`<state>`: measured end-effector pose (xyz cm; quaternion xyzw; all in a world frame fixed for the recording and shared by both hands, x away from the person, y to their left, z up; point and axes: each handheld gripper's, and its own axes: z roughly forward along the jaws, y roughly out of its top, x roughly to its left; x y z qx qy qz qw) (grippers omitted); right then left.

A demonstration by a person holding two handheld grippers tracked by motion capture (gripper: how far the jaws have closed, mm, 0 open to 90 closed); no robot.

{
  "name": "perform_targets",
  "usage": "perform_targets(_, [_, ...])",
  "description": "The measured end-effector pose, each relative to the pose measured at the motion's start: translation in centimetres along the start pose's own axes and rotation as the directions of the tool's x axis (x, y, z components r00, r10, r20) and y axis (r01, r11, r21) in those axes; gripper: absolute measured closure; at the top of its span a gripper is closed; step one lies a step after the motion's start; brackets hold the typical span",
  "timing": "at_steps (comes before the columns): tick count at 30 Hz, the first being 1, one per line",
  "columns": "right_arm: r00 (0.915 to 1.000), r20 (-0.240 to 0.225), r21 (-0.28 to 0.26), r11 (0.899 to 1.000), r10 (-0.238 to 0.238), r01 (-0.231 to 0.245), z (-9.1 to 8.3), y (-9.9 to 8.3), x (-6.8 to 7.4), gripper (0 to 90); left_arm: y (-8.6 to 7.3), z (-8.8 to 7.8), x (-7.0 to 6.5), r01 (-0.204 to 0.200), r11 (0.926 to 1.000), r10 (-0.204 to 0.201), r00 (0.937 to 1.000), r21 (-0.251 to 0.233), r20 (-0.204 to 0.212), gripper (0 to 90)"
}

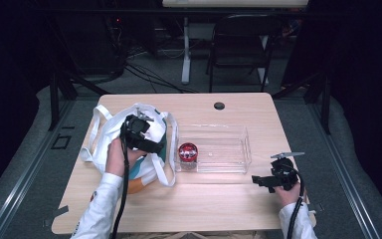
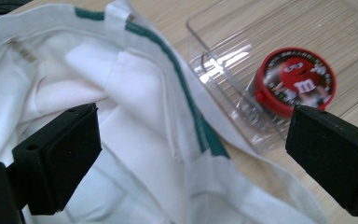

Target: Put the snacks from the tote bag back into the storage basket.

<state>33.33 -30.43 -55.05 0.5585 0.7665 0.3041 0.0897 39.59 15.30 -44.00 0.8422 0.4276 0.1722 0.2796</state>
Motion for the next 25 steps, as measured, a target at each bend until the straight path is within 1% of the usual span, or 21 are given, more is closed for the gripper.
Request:
perform_targets(2, [1.0000, 0.000, 0.000, 1.000, 0.001, -0.001, 0.0, 0.0, 0.0, 8.5, -0.7, -0.3, 0.6, 0.010, 0.9999, -0.010, 0.9999, 0.006, -0.005, 3.5])
perform_targets(3, [1.0000, 0.000, -0.001, 1.000, 0.002, -0.002, 0.0, 0.0, 0.0, 8.6, -1.2, -0.5, 0.8, 0.020, 0.9998, -0.020, 0.9996, 0.002, -0.019, 3.5])
perform_targets(4, [1.0000, 0.003, -0.006, 1.000, 0.005, -0.005, 0.0, 0.0, 0.0, 8.6, -1.6, -0.6, 1.1, 0.028, 0.9996, -0.028, 0.9993, -0.003, -0.023, 3.5])
perform_targets(5, [1.0000, 0.005, -0.006, 1.000, 0.005, -0.005, 0.0, -0.1, 0.0, 8.5, -2.2, -0.7, 1.4, 0.045, 0.9990, -0.045, 0.9987, -0.002, -0.024, 3.6])
perform_targets(6, [1.0000, 0.006, -0.006, 1.000, 0.006, -0.006, 0.0, -0.1, 0.0, 8.5, -2.5, -0.8, 1.6, 0.052, 0.9986, -0.052, 0.9982, -0.007, -0.031, 3.6])
perform_targets(7, [1.0000, 0.006, -0.005, 1.000, 0.005, -0.005, 0.0, -0.1, 0.0, 8.6, -3.1, -0.8, 1.7, 0.073, 0.9971, -0.074, 0.9964, -0.022, -0.042, 3.7])
perform_targets(8, [1.0000, 0.006, -0.005, 1.000, 0.005, -0.005, 0.0, -0.1, 0.0, 8.5, -3.3, -0.9, 1.9, 0.074, 0.9972, -0.074, 0.9965, -0.014, -0.038, 4.1])
perform_targets(9, [1.0000, 0.005, -0.005, 1.000, 0.006, -0.006, 0.0, -0.1, 0.0, 8.6, -3.6, -0.9, 2.0, 0.072, 0.9974, -0.072, 0.9961, -0.007, -0.051, 4.0])
perform_targets(10, [1.0000, 0.007, 0.003, 1.000, 0.000, 0.000, 0.0, 0.0, 0.0, 8.5, -3.9, -1.0, 2.2, 0.078, 0.9969, -0.079, 0.9958, -0.006, -0.046, 3.9])
perform_targets(11, [1.0000, 0.007, 0.004, 1.000, -0.002, 0.002, 0.0, 0.0, 0.0, 8.6, -4.1, -1.2, 2.2, 0.087, 0.9961, -0.088, 0.9948, -0.012, -0.051, 3.9])
perform_targets(12, [1.0000, 0.006, 0.001, 1.000, -0.002, 0.002, 0.0, 0.0, 0.1, 8.6, -4.3, -1.3, 2.3, 0.089, 0.9959, -0.090, 0.9950, -0.011, -0.044, 3.9])
perform_targets(14, [1.0000, 0.006, -0.001, 1.000, -0.005, 0.005, 0.0, 0.0, 0.0, 8.6, -4.9, -1.4, 2.5, 0.100, 0.9949, -0.101, 0.9935, -0.014, -0.054, 3.9])
perform_targets(15, [1.0000, 0.004, -0.002, 1.000, -0.003, 0.003, 0.0, 0.0, 0.1, 8.6, -5.0, -1.4, 2.6, 0.102, 0.9947, -0.102, 0.9937, -0.012, -0.047, 3.9])
perform_targets(17, [1.0000, 0.003, -0.002, 1.000, -0.001, 0.001, 0.0, 0.0, 0.1, 8.6, -5.4, -1.3, 2.8, 0.102, 0.9946, -0.103, 0.9930, -0.016, -0.058, 3.9])
perform_targets(18, [1.0000, 0.003, -0.002, 1.000, -0.002, 0.002, 0.0, 0.0, 0.1, 8.6, -5.4, -1.3, 2.8, 0.105, 0.9944, -0.106, 0.9930, -0.013, -0.053, 4.0])
perform_targets(20, [1.0000, 0.002, -0.002, 1.000, -0.006, 0.006, 0.0, 0.0, 0.2, 8.6, -5.5, -1.1, 2.8, 0.102, 0.9947, -0.103, 0.9928, -0.014, -0.061, 4.0])
perform_targets(23, [1.0000, 0.004, 0.000, 1.000, -0.006, 0.006, 0.0, 0.0, 0.2, 8.6, -5.5, -1.0, 2.8, 0.098, 0.9951, -0.099, 0.9937, -0.013, -0.053, 3.8])
perform_targets(25, [1.0000, 0.005, -0.010, 1.000, 0.004, -0.004, 0.2, -0.1, 0.2, 8.6, -5.4, -1.0, 2.8, 0.096, 0.9951, -0.097, 0.9933, -0.023, -0.063, 3.6])
